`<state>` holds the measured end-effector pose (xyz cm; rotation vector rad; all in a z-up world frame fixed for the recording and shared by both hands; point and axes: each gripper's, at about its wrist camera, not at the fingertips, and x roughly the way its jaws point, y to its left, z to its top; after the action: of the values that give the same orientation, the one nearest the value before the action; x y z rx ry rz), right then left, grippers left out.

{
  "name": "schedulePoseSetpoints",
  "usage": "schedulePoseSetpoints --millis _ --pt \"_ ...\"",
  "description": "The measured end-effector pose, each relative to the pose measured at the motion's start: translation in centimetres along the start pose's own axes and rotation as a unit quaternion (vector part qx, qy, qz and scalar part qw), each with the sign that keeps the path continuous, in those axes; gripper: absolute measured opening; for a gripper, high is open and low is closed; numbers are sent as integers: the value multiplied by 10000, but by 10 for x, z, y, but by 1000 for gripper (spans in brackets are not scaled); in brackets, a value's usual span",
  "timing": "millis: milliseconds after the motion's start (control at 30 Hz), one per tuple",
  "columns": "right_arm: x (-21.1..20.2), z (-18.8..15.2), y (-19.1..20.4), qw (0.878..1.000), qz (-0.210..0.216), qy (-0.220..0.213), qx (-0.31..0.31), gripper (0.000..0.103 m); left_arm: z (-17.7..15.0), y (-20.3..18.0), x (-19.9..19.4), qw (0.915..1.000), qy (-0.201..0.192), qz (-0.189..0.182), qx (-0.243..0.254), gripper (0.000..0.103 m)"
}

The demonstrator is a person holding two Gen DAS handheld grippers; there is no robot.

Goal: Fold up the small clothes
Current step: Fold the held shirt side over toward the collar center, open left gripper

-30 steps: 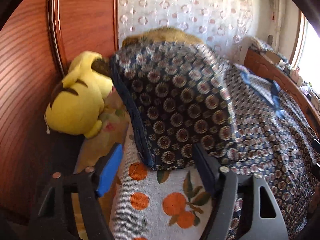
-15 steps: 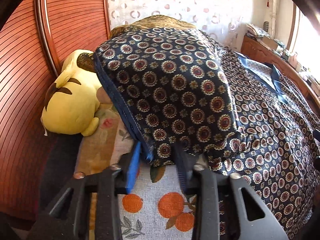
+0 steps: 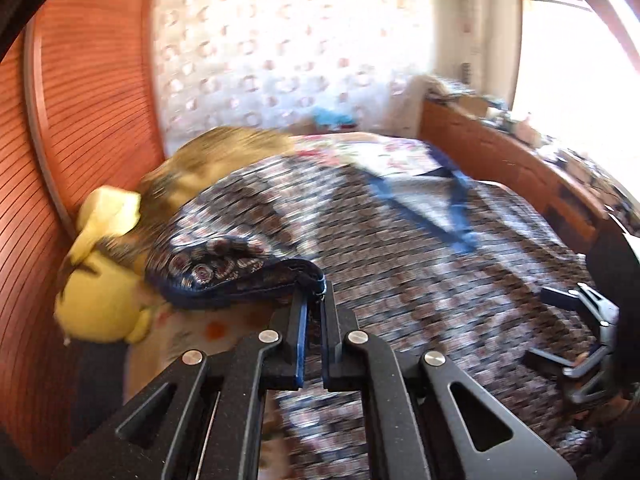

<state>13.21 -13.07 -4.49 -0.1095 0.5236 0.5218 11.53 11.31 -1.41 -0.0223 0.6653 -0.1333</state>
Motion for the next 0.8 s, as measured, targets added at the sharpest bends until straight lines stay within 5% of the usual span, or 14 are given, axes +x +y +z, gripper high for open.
schedulePoseSetpoints --millis 267,400,433,500,567,667,800 --pt "-32 -2 -37 9984 -277 -216 434 97 -4 -50 2 9983 119 -459 344 6" --pt "-38 -5 -42 9979 -355 -227 493 97 -10 -58 1 9984 205 -386 353 8" --pt "-38 -6 -42 9979 -349 -226 502 97 -12 -56 0 9986 224 -347 322 11" --pt "-39 -6 -40 9980 -335 -219 487 97 -19 -49 -5 9990 222 -294 254 34" --pt "-38 -5 -35 9983 -324 -208 442 97 -27 -40 -10 9994 219 -185 208 45" --pt "-36 2 -33 9988 -288 -208 342 97 -36 -28 -9 9992 350 -64 164 47" --pt "-33 14 -26 9992 -196 -233 246 97 -55 -5 -10 9991 418 -17 -92 77"
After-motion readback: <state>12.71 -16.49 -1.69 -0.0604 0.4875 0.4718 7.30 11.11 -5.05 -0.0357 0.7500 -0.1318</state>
